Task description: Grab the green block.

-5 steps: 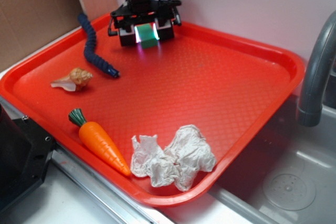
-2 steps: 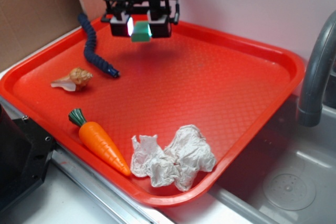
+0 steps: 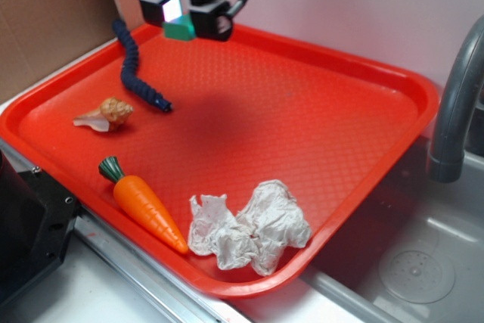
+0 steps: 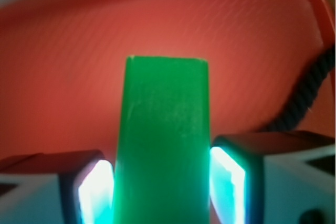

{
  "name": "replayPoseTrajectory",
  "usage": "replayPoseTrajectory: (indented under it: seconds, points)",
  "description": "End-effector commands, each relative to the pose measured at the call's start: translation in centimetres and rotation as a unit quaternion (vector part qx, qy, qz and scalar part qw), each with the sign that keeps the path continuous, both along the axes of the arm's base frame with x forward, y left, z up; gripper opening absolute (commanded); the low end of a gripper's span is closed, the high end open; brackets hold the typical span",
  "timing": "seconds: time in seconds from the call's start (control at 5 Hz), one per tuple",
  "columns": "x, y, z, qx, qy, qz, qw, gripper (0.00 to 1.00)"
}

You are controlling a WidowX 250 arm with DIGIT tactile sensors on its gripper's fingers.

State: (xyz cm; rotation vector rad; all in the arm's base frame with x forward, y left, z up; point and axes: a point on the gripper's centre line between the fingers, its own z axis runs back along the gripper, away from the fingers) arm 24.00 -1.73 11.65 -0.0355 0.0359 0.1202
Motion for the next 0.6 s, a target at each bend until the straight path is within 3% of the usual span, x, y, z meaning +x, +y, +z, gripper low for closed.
replayPoseTrajectory:
  seconds: [0.0, 0.2, 0.4]
  points:
    - [-4.3, -0.4, 4.8, 0.002, -0.064, -0.057, 0.996, 0.00]
    - [-5.4, -0.8, 4.0, 0.007, -0.055, -0.037, 0.998, 0.00]
    - [-4.0, 0.5, 3.7, 0.020, -0.044, 0.019, 0.999, 0.00]
